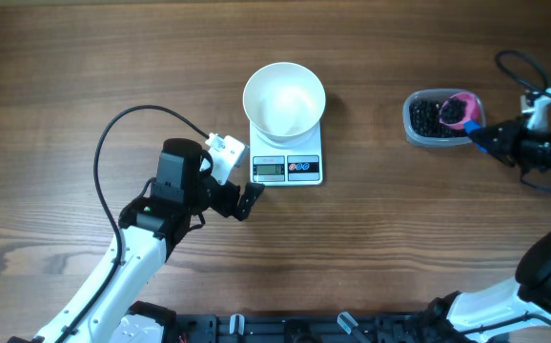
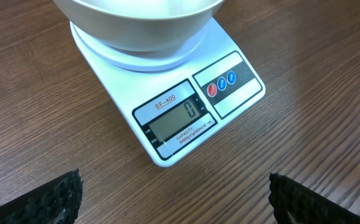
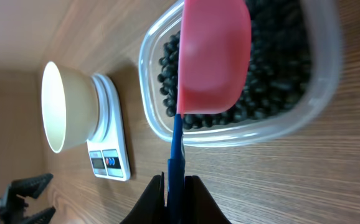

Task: Scoop item into bowl and weigh 150g on scale
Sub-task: 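Dip the pink scoop into the black beans with the right gripper, then carry the filled scoop to the bowl and tip beans in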

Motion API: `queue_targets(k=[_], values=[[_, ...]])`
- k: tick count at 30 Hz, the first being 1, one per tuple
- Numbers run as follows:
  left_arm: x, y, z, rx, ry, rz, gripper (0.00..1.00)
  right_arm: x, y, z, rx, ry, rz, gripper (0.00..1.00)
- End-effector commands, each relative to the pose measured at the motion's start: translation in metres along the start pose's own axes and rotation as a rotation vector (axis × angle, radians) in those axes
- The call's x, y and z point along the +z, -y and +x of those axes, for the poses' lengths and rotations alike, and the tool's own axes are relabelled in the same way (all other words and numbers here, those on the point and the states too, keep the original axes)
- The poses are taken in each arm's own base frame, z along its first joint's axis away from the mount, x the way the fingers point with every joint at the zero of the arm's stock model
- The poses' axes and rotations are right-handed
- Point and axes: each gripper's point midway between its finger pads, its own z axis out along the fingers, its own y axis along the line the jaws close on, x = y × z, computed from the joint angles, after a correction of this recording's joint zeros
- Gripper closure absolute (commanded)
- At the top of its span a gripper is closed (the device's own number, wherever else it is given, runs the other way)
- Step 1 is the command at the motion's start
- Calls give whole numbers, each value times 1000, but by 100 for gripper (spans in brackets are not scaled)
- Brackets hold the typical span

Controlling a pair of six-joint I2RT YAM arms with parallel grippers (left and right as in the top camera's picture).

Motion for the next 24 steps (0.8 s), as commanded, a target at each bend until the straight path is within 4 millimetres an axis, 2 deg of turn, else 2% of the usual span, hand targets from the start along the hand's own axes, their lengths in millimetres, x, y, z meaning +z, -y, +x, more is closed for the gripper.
queue_targets(k=[1, 9, 13, 15, 19, 24], values=[[1, 0, 1, -3, -2, -3, 0, -14, -14, -4, -21, 53, -80, 96], [1, 0, 1, -3, -2, -3, 0, -21, -54, -2, -100, 90, -303, 96], [1, 0, 1, -3, -2, -3, 0, -14, -81, 0, -126, 74, -403, 96], [1, 0, 1, -3, -2, -3, 0, -5, -93, 4, -131, 40, -422, 96], [1, 0, 1, -3, -2, -3, 0, 26, -126, 14, -153, -58, -458, 96], [1, 0, 1, -3, -2, -3, 0, 66, -176, 25, -198, -158, -508, 96]])
